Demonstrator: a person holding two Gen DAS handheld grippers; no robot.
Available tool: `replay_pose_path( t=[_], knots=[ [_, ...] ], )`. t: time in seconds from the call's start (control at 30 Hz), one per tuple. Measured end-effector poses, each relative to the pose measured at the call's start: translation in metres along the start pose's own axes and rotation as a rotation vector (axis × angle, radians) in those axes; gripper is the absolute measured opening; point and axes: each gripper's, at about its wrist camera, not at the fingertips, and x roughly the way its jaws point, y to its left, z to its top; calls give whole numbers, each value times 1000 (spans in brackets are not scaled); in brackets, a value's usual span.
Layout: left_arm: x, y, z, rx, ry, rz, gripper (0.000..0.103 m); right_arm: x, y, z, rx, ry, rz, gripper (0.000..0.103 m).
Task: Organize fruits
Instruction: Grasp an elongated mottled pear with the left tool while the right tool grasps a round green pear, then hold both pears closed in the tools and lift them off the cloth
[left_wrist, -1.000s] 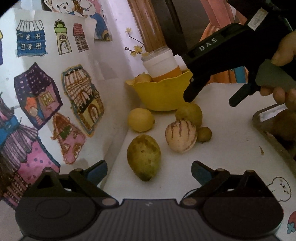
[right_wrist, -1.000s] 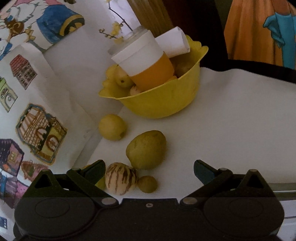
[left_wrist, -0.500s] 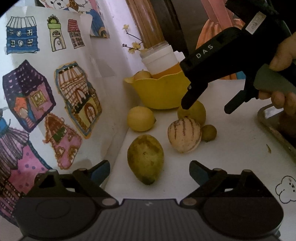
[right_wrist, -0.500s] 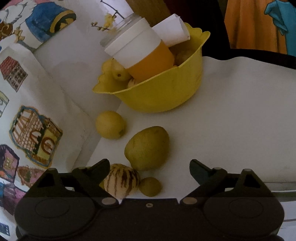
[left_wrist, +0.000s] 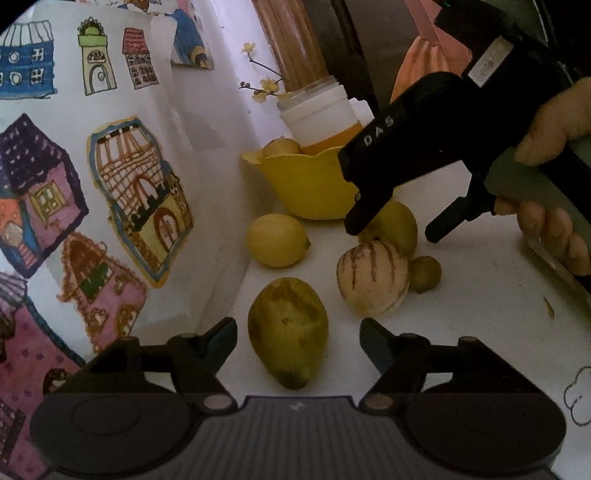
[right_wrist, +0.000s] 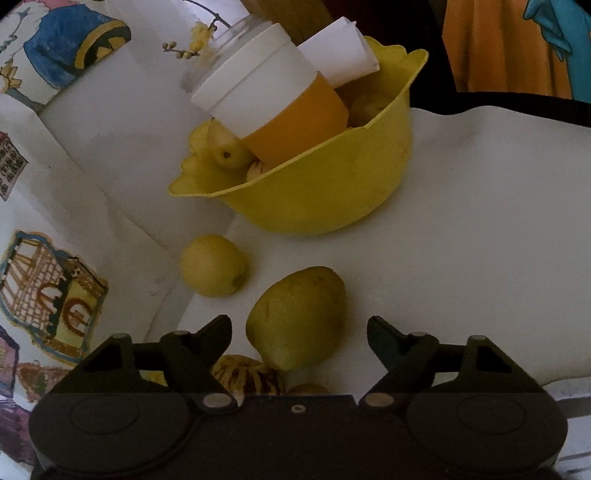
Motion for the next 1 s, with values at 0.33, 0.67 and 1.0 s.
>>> replay_pose_path(
  t=[0.33,0.67,1.0],
  knots=[
    [15,4,1,-24,19,4,67,10,4,1,-19,-15,-23,67],
    [19,11,5,-71,4,-4,57,13,8,1,-38,-20,-37,63],
    [21,13,5,-78,22,10,56,11,5,-1,-35,-26,-31,62]
  ],
)
